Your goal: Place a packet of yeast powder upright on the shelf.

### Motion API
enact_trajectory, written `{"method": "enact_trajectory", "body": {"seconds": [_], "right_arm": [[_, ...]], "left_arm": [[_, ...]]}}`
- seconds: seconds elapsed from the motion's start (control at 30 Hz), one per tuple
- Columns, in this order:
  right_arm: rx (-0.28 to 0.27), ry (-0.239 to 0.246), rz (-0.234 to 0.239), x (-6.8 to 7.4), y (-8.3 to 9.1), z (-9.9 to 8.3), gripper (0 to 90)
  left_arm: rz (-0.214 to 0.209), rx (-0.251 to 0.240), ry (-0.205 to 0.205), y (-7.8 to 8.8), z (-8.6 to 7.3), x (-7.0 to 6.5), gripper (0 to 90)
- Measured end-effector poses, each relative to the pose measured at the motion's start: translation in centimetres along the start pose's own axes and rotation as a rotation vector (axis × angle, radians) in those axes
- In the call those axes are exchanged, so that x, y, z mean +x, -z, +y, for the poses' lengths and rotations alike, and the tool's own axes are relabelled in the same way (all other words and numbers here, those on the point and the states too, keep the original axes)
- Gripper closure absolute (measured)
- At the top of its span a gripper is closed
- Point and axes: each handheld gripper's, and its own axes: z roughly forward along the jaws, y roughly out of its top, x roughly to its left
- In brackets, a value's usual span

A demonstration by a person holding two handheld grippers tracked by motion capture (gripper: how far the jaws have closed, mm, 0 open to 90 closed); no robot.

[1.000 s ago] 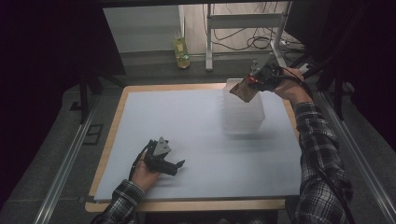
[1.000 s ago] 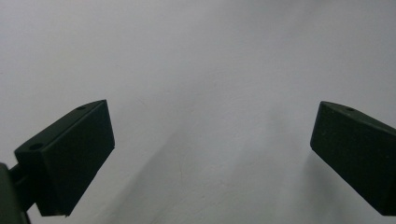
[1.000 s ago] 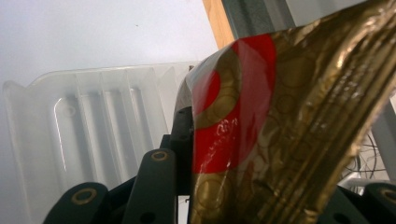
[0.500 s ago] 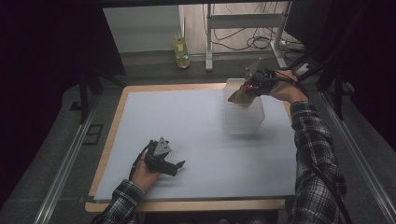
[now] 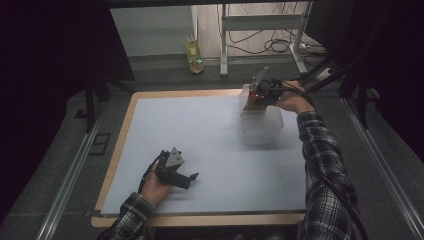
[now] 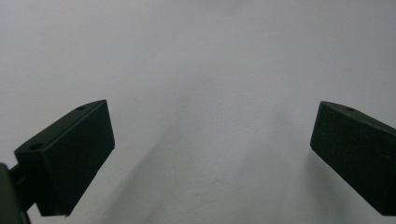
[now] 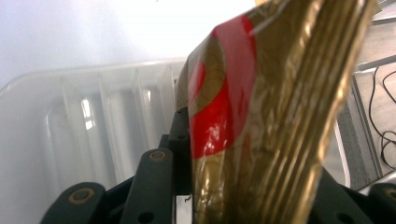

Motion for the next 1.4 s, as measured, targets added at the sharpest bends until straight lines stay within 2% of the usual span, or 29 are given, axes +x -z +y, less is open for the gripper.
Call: {"method": "enact_trajectory", "body": {"seconds": [0.1,0.2,0.33,0.57,0.8,0.97,1.13,1.4], "right_arm": [[0.003,-0.007,-0.007,0.1,-0.2,0.3,63.8],[-0.008,-0.03,-0.012,0.2,0.0,0.3,56.3],[-0.025,-0.054,0.0,0.3,0.1,0.2,48.4],[-0.048,-0.075,-0.024,0.4,0.4,0.3,34.1],[-0.057,-0.091,-0.057,0.6,0.7,0.3,25.3],[-0.102,-0.098,-0.06,0.8,1.2,0.2,18.7],[-0.164,-0.144,-0.07,1.0,1.9,0.2,14.7],[-0.234,-0.21,-0.077,1.1,2.5,-0.1,8.9]], "left_arm": [[0.001,-0.002,0.0,0.1,0.0,0.0,0.0],[0.002,-0.002,0.0,0.1,0.0,0.0,0.0],[0.001,-0.001,-0.001,0.1,0.0,0.0,0.0],[0.004,0.001,-0.005,0.0,0.0,0.0,0.0],[0.006,-0.004,-0.006,0.1,0.0,0.0,0.0],[0.012,-0.009,-0.002,0.2,0.0,0.0,0.0],[0.017,-0.014,-0.003,0.2,0.1,0.1,0.0],[0.019,-0.018,0.003,0.2,0.0,0.2,0.0]]}}
